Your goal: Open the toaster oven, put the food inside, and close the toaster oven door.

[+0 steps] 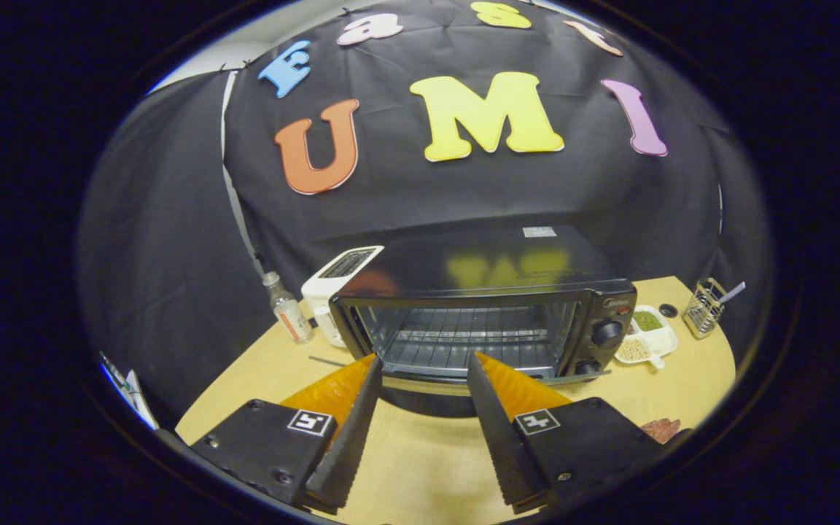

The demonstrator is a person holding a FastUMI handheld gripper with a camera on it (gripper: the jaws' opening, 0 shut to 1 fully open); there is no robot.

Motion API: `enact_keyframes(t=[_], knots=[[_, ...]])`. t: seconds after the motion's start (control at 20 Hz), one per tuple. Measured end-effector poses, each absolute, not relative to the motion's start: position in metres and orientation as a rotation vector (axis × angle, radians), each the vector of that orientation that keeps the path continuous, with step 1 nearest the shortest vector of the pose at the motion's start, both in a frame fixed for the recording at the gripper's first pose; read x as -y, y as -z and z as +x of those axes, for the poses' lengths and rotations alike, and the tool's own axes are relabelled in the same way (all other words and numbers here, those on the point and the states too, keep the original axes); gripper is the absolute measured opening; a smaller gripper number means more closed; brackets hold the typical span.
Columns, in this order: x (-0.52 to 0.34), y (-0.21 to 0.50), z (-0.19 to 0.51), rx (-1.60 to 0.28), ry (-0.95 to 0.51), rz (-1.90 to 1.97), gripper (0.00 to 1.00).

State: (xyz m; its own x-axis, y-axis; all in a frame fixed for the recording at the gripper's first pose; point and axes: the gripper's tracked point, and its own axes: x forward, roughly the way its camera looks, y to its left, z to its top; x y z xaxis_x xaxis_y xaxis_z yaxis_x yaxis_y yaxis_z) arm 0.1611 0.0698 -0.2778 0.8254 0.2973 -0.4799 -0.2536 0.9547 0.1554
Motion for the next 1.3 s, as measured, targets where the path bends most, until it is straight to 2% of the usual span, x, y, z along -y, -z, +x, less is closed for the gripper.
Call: enact_keyframes(t=[0.15,0.35,0.55,0.7,0.95,1.3], knots=[[-0.071,0.298,0.16,-0.595,-0.252,0.042,0.79],[-0.067,0.36,0.104,-0.838,-0.234,0.073,0.8],[-0.064,0.419,0.097,-0.93,-0.24,0.049,0.8],[-0.055,0.414,0.104,-0.887,-0.21,-0.005,0.8],[-0.043,0.384,0.092,-0.857,-0.294,0.0,0.8],[0.079,0.315,0.084,-0.775,-0.229,-0.072,0.8]])
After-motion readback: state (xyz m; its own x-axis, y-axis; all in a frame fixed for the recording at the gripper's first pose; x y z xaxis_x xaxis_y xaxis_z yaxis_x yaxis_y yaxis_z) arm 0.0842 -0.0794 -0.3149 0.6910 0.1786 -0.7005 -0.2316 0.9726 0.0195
